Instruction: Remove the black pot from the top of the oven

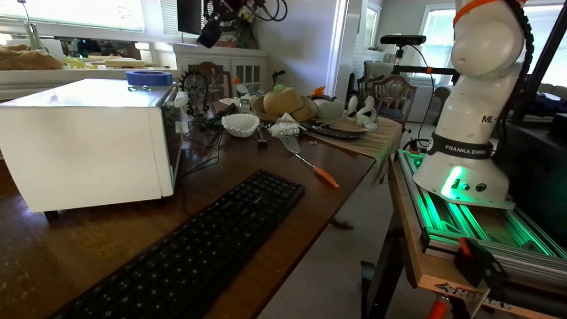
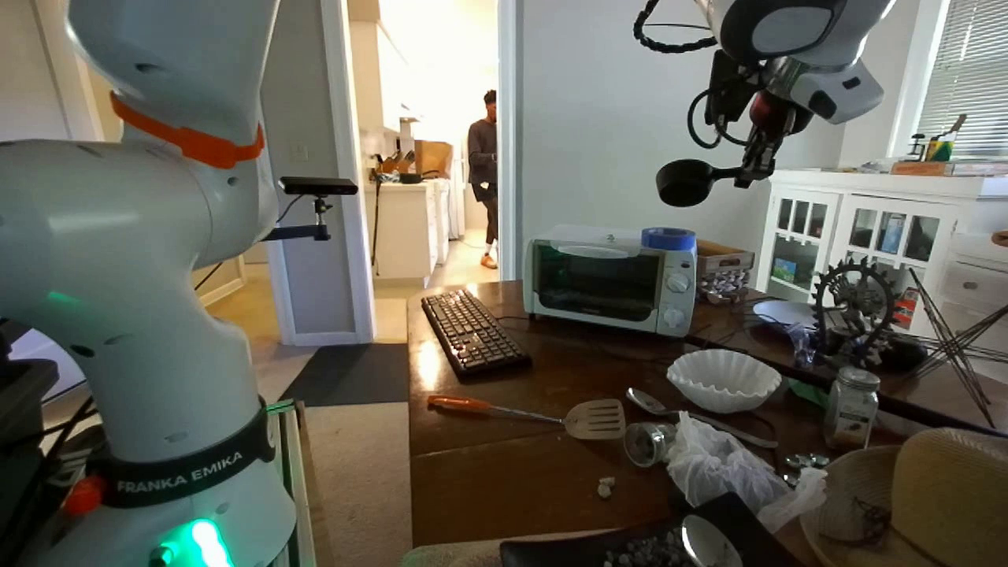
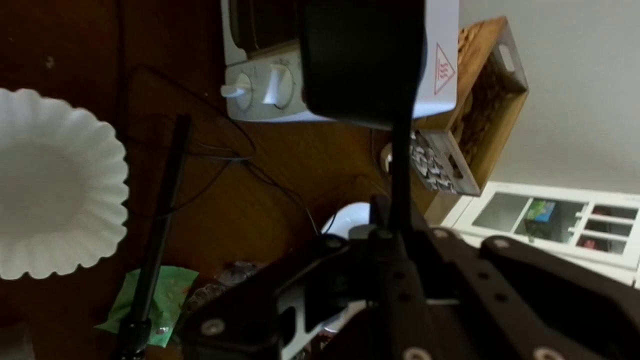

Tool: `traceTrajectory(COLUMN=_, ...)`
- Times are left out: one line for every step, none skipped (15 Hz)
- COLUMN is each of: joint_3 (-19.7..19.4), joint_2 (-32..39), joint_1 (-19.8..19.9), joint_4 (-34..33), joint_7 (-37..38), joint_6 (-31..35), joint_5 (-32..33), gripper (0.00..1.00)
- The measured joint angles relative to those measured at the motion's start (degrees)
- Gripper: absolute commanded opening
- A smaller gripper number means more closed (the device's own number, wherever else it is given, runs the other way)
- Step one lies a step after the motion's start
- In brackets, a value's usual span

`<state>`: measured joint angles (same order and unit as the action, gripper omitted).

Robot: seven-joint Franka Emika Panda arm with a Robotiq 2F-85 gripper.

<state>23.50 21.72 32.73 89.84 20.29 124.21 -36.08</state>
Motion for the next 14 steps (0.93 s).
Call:
traceTrajectory(joint_3=0.63, joint_2=-1.35, joint_1=2.50, joint_4=2.56, joint_7=-4.24, joint_6=-2.06, joint_5=-2.21, gripper=0.01)
traceTrajectory(joint_3=0.85, joint_2=-2.67, joint_1=4.85, joint_4=5.40, joint_7=-8.73, joint_6=-3.84, joint_5=-4.76, gripper=0.01)
traceTrajectory(joint_3=0.83, joint_2=-3.71, joint_1=6.94, joint_4=8.24, joint_7=-12.85, joint_6=-5.11, joint_5=-7.17, gripper=0.01)
traceTrajectory(joint_3=-1.36, joint_2=-4.68, joint_1=7.14, joint_4=10.94, joint_7=-16.98, joint_6=-6.54, joint_5=-10.29, gripper=0.01)
traceTrajectory(joint_3=-5.27, joint_2=-5.57, joint_1=5.78, joint_4=13.50, joint_7=-20.72, joint_6=-7.57, joint_5=-13.26, gripper=0.01)
traceTrajectory(joint_3=-9.02, joint_2=-6.22, joint_1=4.22, joint_4=16.06, joint_7=-23.71, joint_6=-7.68, joint_5=-15.70, gripper=0.01)
traceTrajectory(joint_3=-12.58, joint_2=-6.71, joint_1=2.45, joint_4=18.55, joint_7=-25.80, joint_6=-7.57, joint_5=-17.84, gripper=0.01)
traceTrajectory(joint_3=-15.73, joint_2=-7.01, joint_1=0.65, joint_4=20.82, joint_7=-26.96, joint_6=-7.32, joint_5=-19.67, gripper=0.01)
traceTrajectory(joint_3=-18.57, joint_2=-7.18, joint_1=-1.29, joint_4=22.84, joint_7=-27.17, joint_6=-6.32, joint_5=-21.60, gripper=0.06)
traceTrajectory(joint_3=-21.08, joint_2=-7.20, joint_1=-3.26, joint_4=24.60, joint_7=-27.10, joint_6=-5.05, joint_5=-23.55, gripper=0.06)
traceTrajectory(joint_3=-22.74, joint_2=-7.20, joint_1=-4.71, joint_4=25.90, joint_7=-27.10, joint_6=-4.10, joint_5=-24.76, gripper=0.06)
traceTrajectory(joint_3=-23.54, joint_2=-7.20, joint_1=-5.53, joint_4=26.60, joint_7=-27.07, joint_6=-3.75, joint_5=-25.41, gripper=0.06)
traceTrajectory(joint_3=-23.84, joint_2=-7.24, joint_1=-5.98, joint_4=26.82, joint_7=-26.90, joint_6=-3.55, joint_5=-25.65, gripper=0.06)
traceTrajectory(joint_3=-23.91, joint_2=-7.32, joint_1=-6.17, joint_4=26.86, joint_7=-26.64, joint_6=-3.39, joint_5=-25.69, gripper=0.06)
